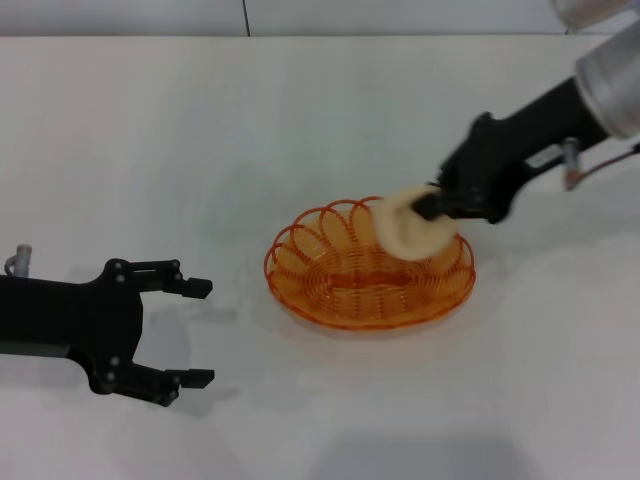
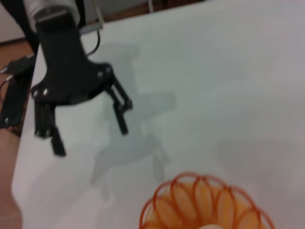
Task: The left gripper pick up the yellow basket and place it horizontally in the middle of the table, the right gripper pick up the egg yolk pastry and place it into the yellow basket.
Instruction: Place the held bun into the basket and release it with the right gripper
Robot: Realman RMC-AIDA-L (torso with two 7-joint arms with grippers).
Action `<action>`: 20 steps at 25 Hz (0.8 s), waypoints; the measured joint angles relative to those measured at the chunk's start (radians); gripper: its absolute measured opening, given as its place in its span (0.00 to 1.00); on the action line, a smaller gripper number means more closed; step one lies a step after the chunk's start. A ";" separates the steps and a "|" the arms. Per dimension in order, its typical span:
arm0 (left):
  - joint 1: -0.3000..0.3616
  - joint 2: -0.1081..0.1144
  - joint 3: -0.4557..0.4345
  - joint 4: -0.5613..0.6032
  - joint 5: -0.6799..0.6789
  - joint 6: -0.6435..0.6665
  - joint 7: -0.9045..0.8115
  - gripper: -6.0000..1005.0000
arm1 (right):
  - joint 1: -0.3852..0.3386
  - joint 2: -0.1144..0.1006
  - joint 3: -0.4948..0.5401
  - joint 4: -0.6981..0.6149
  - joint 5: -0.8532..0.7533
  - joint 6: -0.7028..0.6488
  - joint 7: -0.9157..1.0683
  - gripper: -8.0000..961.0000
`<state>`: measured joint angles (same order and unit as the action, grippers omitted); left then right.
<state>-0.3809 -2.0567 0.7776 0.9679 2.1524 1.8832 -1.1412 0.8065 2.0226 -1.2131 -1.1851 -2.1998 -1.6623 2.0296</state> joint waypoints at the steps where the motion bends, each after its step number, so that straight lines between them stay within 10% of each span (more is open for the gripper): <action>1: 0.000 0.000 0.000 0.000 0.000 0.000 0.000 0.88 | -0.006 0.000 -0.023 0.001 0.021 0.032 0.000 0.05; 20: 0.000 0.007 -0.003 0.000 0.006 -0.007 0.007 0.88 | -0.056 -0.003 -0.252 0.071 0.150 0.283 -0.014 0.17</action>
<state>-0.3804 -2.0500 0.7746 0.9679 2.1584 1.8763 -1.1338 0.7502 2.0196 -1.4653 -1.1136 -2.0500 -1.3794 2.0157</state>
